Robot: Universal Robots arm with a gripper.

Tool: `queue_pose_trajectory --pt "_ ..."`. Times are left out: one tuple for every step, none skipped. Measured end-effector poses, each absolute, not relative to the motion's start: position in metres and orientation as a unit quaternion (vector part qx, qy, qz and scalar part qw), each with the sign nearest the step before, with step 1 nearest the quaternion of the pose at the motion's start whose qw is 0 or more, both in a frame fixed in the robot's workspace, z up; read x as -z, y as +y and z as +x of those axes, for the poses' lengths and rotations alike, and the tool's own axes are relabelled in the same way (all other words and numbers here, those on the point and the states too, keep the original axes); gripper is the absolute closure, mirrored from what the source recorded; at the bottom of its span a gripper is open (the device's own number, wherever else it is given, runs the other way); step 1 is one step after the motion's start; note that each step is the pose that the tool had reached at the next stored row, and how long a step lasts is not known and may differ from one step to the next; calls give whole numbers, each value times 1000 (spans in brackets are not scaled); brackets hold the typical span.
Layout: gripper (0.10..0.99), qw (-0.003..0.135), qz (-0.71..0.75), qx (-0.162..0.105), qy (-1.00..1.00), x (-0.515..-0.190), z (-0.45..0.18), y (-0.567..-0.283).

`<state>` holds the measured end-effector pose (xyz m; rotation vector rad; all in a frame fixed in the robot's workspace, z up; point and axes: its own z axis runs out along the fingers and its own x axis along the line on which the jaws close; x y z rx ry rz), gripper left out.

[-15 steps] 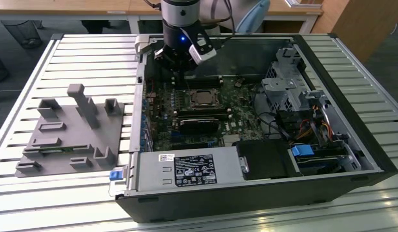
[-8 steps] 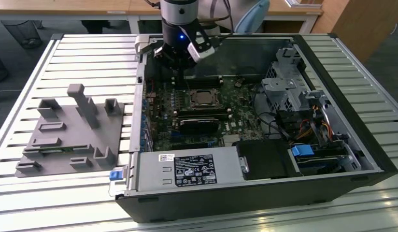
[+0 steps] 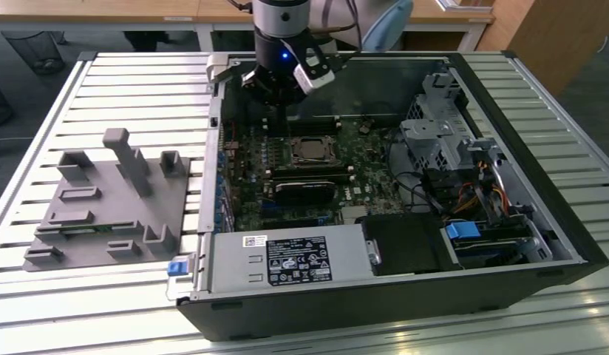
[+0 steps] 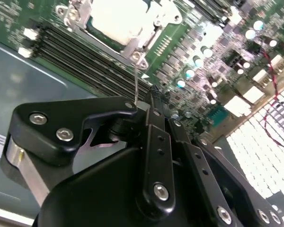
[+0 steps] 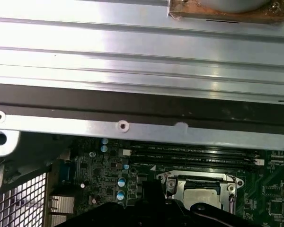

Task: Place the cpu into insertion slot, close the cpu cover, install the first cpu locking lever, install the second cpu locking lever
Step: 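Install the first cpu locking lever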

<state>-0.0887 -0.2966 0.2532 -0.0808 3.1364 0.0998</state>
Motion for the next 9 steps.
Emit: queue_pose_trajectory --pt "980 1 -26 -32 999 -253 -86 -297" --pt "980 1 -26 -32 999 -253 -82 -297" --pt "980 1 -26 -32 999 -253 -78 -296" --pt "980 1 -26 -32 999 -253 -74 -296" --pt "980 1 -26 -32 999 -252 -70 -296" --pt "980 1 -26 -32 999 -252 -66 -296" --pt "980 1 -26 -32 999 -252 -62 -296" --pt "980 1 -26 -32 999 -251 -58 -296" --pt "980 1 -26 -32 999 -251 -55 -296"
